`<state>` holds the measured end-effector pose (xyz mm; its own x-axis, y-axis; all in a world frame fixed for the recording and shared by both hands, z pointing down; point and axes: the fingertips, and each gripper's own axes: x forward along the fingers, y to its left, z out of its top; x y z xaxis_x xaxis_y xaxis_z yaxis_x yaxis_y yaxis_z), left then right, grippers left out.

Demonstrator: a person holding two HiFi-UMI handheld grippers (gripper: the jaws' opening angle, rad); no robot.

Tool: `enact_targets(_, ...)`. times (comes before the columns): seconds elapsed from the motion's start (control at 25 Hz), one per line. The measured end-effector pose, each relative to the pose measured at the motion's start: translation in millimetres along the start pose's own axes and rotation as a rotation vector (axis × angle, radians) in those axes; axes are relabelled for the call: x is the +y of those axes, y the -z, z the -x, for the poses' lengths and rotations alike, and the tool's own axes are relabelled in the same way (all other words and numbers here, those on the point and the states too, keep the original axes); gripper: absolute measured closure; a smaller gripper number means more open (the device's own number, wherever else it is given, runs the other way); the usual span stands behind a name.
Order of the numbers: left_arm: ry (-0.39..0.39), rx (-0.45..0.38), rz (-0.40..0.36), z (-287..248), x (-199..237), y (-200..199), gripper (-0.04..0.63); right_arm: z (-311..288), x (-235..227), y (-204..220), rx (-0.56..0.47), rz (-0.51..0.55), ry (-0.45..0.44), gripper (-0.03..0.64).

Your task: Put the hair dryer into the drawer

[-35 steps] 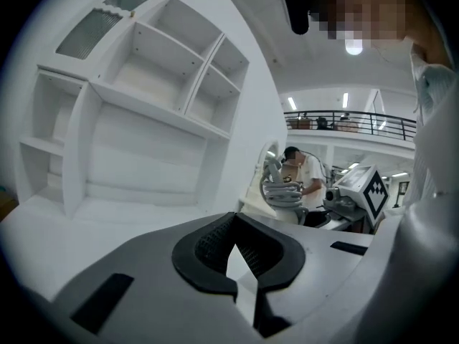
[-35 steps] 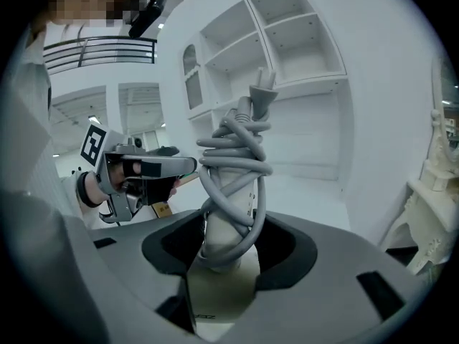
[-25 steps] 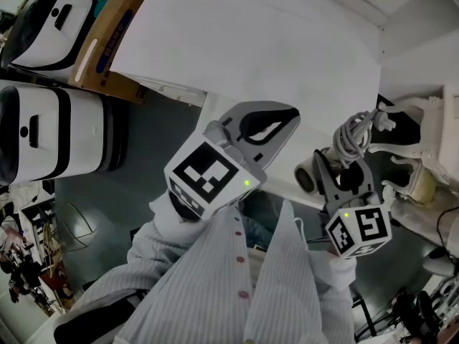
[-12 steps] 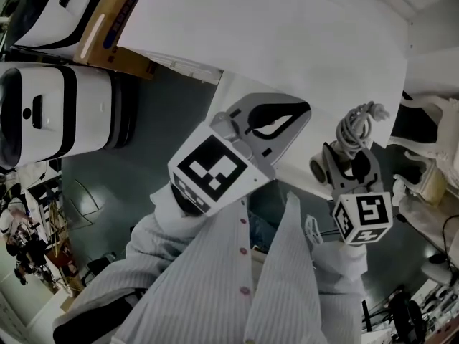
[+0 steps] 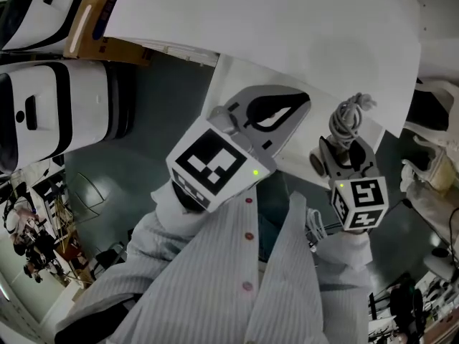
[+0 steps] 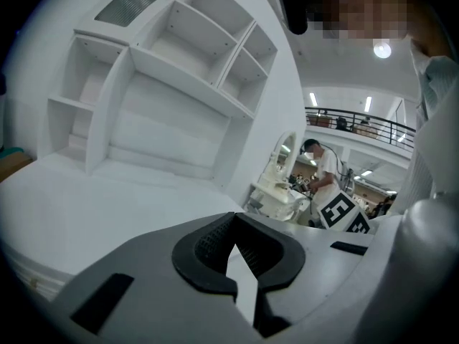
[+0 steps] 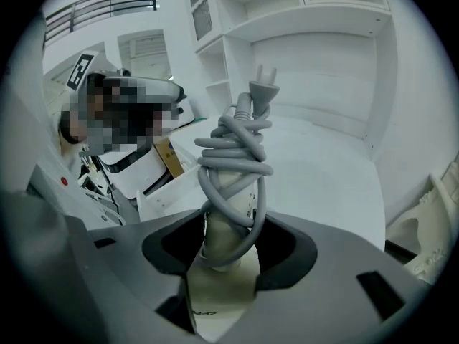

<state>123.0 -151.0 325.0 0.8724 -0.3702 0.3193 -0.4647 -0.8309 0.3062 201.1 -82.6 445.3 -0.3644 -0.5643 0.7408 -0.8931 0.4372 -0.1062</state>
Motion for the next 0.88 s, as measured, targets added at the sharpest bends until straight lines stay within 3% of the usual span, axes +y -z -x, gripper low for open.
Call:
enact_targets(0.32, -0.027, 0.059, 0.063, -15, 18, 38, 0.586, -45, 3, 43, 0.137, 0.050, -0.003, 0.422)
enact_targets(0.88, -0.055, 0.145, 0.100, -40, 40, 91, 0.586, -104, 3, 100, 0.289, 0.048, -0.034, 0.422)
